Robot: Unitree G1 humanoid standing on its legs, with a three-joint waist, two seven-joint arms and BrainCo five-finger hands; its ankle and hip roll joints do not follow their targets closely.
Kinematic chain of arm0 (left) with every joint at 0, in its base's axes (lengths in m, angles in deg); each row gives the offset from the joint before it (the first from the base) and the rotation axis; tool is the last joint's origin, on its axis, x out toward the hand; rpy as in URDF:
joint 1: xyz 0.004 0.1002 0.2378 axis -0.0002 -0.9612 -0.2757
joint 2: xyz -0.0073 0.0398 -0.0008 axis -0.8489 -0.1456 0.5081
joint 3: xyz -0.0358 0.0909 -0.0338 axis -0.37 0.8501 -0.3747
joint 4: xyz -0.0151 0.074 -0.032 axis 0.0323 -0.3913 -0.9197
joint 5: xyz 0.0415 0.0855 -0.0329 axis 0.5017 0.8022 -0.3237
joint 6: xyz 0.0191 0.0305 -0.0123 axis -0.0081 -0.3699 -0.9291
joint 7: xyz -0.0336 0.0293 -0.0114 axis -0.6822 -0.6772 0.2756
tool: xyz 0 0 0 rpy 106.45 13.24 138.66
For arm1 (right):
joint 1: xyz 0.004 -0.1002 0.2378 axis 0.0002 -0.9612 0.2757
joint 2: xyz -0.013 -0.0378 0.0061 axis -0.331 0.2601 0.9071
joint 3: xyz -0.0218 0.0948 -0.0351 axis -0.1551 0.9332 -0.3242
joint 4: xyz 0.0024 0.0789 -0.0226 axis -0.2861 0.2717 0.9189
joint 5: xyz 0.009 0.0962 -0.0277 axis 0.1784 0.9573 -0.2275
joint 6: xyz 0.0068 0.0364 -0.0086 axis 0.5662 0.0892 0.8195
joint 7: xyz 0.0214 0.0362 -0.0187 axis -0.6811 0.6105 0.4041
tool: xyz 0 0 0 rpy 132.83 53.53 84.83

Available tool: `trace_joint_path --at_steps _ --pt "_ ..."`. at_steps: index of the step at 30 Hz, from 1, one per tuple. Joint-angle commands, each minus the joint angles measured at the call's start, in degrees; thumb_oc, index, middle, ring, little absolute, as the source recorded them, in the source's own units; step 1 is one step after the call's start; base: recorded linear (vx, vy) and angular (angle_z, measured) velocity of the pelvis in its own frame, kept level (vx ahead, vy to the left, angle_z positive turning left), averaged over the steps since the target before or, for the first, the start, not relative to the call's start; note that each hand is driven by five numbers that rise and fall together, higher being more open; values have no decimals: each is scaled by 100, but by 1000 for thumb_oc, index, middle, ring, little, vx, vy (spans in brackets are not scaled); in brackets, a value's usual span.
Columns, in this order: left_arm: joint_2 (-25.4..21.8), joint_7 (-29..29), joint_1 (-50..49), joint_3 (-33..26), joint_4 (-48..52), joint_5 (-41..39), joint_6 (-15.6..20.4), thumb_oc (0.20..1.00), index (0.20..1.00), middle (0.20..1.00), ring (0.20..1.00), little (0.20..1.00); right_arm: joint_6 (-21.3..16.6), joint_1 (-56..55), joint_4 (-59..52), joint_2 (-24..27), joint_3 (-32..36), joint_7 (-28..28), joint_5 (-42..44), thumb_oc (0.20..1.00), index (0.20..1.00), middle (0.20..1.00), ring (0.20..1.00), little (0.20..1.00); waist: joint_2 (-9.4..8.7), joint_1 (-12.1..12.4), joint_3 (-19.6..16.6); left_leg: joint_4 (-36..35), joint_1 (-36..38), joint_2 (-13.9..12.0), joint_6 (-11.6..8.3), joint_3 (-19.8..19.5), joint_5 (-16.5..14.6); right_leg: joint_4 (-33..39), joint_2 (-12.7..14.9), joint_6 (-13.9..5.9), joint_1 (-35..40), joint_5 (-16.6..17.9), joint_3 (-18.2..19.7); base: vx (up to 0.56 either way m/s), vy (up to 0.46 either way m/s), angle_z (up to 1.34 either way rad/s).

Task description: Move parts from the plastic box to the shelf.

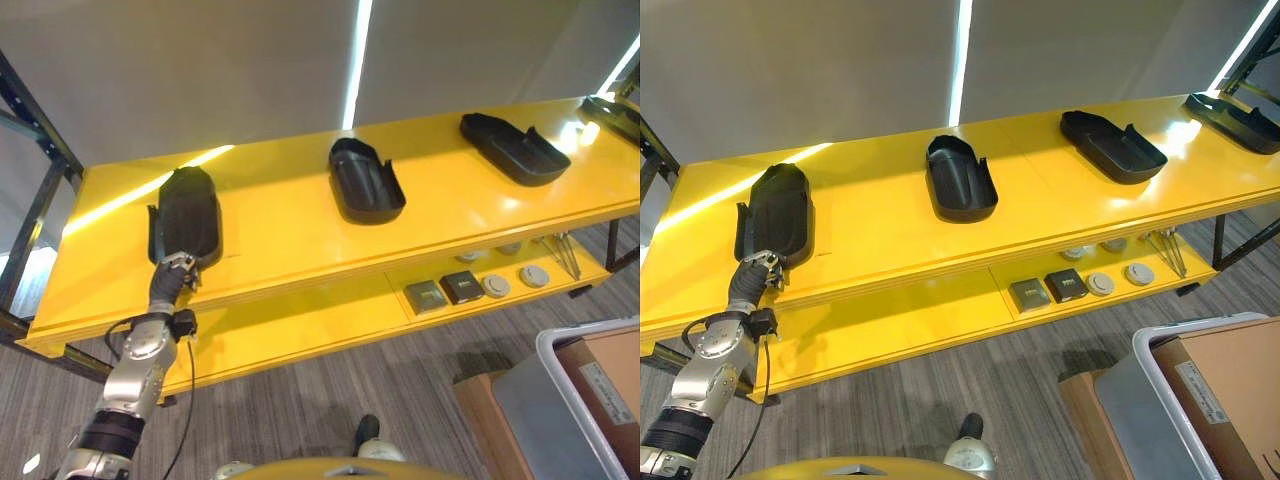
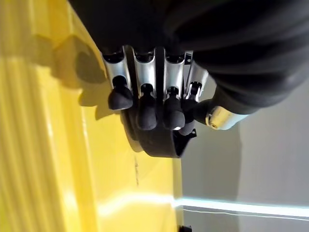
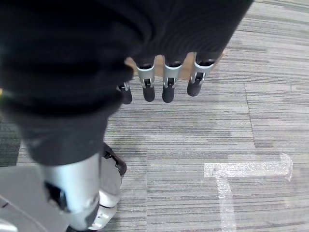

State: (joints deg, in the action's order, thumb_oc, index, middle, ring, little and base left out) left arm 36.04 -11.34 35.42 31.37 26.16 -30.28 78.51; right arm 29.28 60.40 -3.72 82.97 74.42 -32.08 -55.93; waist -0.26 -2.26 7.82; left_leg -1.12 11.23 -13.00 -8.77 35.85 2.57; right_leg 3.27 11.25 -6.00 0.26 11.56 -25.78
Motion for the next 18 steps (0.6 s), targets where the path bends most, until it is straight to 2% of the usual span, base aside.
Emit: trace_joint_path --at_steps 1,18 --pt "24 -185 464 28 63 260 427 200 200 200 200 200 -7 62 141 96 8 6 -121 1000 1000 1000 1000 1000 94 34 224 458 -458 -261 237 -115 -209 -528 363 -428 565 -1047 -125 -4 -7 -4" --pt "120 -398 991 0 -1070 430 721 200 200 200 200 200 25 58 72 156 -104 -94 -277 1000 1000 1000 1000 1000 58 -146 191 514 -426 -345 220 26 -205 -550 374 -416 554 -1067 -98 1 -3 -1"
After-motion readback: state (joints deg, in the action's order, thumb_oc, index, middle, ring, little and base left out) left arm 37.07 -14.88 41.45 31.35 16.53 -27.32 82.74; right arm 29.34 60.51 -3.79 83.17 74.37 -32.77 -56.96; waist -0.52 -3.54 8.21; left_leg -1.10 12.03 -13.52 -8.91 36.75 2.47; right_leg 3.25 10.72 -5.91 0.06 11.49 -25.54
